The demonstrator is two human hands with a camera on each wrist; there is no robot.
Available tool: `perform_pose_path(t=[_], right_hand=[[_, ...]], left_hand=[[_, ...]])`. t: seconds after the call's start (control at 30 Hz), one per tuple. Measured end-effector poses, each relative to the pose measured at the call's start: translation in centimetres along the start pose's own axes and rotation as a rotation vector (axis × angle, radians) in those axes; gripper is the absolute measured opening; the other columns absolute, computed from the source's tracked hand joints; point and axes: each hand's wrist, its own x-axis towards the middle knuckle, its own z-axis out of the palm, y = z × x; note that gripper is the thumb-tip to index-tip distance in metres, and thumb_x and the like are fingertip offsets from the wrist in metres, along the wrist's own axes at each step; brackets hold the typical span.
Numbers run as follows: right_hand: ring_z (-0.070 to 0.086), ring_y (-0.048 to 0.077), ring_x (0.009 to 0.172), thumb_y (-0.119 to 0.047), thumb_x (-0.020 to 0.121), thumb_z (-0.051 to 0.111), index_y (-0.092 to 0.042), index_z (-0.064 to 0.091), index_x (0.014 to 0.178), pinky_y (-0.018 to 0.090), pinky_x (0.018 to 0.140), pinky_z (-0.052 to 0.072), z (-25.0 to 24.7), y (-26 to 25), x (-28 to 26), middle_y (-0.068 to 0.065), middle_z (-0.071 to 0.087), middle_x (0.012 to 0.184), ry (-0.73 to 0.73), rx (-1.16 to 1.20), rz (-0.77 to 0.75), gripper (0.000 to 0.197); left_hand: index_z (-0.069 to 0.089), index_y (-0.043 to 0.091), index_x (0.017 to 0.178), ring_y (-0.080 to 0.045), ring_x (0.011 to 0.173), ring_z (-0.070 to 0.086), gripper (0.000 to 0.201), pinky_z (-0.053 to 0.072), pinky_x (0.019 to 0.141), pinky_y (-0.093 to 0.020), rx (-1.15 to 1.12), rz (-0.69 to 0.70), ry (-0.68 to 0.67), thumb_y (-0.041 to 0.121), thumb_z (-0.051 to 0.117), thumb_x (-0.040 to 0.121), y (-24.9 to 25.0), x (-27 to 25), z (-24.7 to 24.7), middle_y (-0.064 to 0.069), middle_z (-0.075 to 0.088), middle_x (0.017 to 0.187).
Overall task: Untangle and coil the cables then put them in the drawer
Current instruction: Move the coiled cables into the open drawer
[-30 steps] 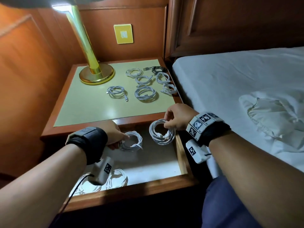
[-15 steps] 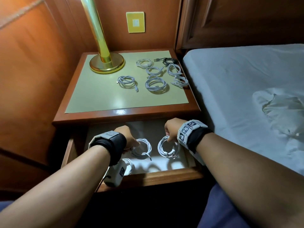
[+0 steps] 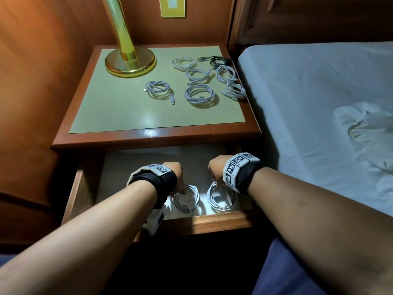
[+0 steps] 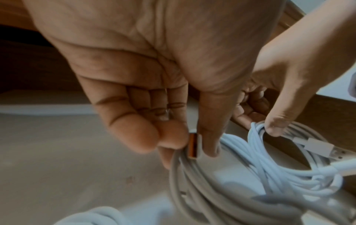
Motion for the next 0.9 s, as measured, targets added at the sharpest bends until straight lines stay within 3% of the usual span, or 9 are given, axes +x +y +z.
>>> perform_pose_path(t=[0.13, 0.3, 0.4, 0.43, 0.5, 0.6, 0.7, 0.8, 0.9], right_hand=[[0.072, 0.023, 0.070, -0.033, 0.046, 0.083, -0.019, 0.071, 0.078, 0.040, 0.072, 0.061, 0.3, 0.3, 0.7, -0.003, 0.073, 0.071, -0.036, 0.004, -0.011, 0.037], [0.071, 0.026, 0.077, -0.022, 0.061, 0.080, -0.017, 0.072, 0.087, 0.038, 0.077, 0.060, 0.2, -0.1, -0.4, 0.001, 0.073, 0.081, -0.009, -0.008, -0.009, 0.028], [0.071, 0.026, 0.079, -0.021, 0.067, 0.077, -0.018, 0.071, 0.091, 0.034, 0.073, 0.058, 0.1, 0.0, -1.0, 0.001, 0.072, 0.084, 0.050, 0.030, 0.001, 0.024], [0.071, 0.026, 0.080, -0.020, 0.072, 0.075, -0.018, 0.072, 0.092, 0.032, 0.071, 0.058, -0.2, 0.0, -1.3, 0.001, 0.073, 0.088, 0.074, 0.049, -0.010, 0.021], [0.070, 0.023, 0.085, -0.020, 0.080, 0.072, -0.018, 0.072, 0.092, 0.034, 0.074, 0.060, -1.4, -0.1, -2.1, 0.001, 0.073, 0.093, 0.139, 0.125, -0.047, 0.013], [0.066, 0.018, 0.092, -0.026, 0.089, 0.069, -0.022, 0.069, 0.088, 0.033, 0.083, 0.055, -4.3, -0.1, -3.7, -0.003, 0.070, 0.096, 0.258, 0.299, -0.126, 0.005], [0.060, 0.014, 0.086, -0.036, 0.091, 0.068, -0.018, 0.069, 0.091, 0.027, 0.074, 0.043, -6.8, 0.7, -5.8, -0.004, 0.066, 0.091, 0.481, 0.466, -0.167, 0.018], [0.059, 0.011, 0.078, -0.035, 0.090, 0.069, -0.019, 0.065, 0.088, 0.026, 0.067, 0.041, -7.7, 2.2, -6.7, -0.005, 0.065, 0.084, 0.722, 0.684, -0.094, 0.017], [0.060, 0.011, 0.074, -0.032, 0.089, 0.068, -0.023, 0.060, 0.100, 0.026, 0.065, 0.044, -7.8, 3.5, -5.9, -0.007, 0.062, 0.083, 0.794, 0.838, 0.031, 0.016]], left_hand=[[0.075, 0.013, 0.092, -0.022, 0.070, 0.065, 0.042, 0.050, 0.064, -0.026, -0.017, -0.001, -0.013, 0.051, 0.081, 0.074, 0.3, 0.4, 0.0, -0.002, 0.075, 0.086], [0.078, 0.007, 0.089, -0.009, 0.041, 0.061, 0.026, 0.048, 0.047, -0.015, -0.032, -0.021, -0.081, 0.033, 0.074, 0.085, 0.4, 0.4, 0.1, -0.002, 0.071, 0.066], [0.072, 0.007, 0.104, -0.013, 0.070, 0.070, 0.026, 0.052, 0.056, -0.016, -0.048, 0.041, -0.072, 0.028, 0.072, 0.088, -0.3, 0.2, -0.4, -0.004, 0.072, 0.090], [0.071, 0.008, 0.106, -0.017, 0.083, 0.070, 0.028, 0.053, 0.064, -0.019, -0.027, 0.062, -0.041, 0.031, 0.069, 0.090, -0.5, -0.1, -0.6, -0.005, 0.072, 0.101], [0.070, 0.014, 0.092, -0.024, 0.084, 0.064, 0.029, 0.051, 0.072, -0.027, 0.016, 0.104, 0.098, 0.042, 0.062, 0.093, -0.8, -1.0, -1.4, -0.006, 0.072, 0.105], [0.062, 0.019, 0.071, -0.019, 0.066, 0.057, 0.035, 0.042, 0.060, -0.023, -0.209, 0.173, 0.292, 0.047, 0.062, 0.093, -1.6, -3.0, -3.9, -0.001, 0.069, 0.081], [0.060, 0.023, 0.067, -0.020, 0.067, 0.055, 0.033, 0.034, 0.055, -0.026, -0.400, 0.176, 0.502, 0.044, 0.065, 0.092, -3.3, -4.4, -7.6, 0.003, 0.059, 0.068], [0.065, 0.021, 0.095, -0.022, 0.089, 0.060, 0.021, 0.040, 0.070, -0.029, -0.453, 0.076, 0.679, 0.040, 0.069, 0.088, -5.9, -3.5, -10.9, 0.001, 0.064, 0.092], [0.045, 0.015, 0.137, -0.032, 0.111, 0.058, 0.065, 0.047, 0.088, -0.040, -0.400, -0.088, 0.593, 0.040, 0.075, 0.084, -7.7, -1.8, -11.9, -0.010, 0.059, 0.125]])
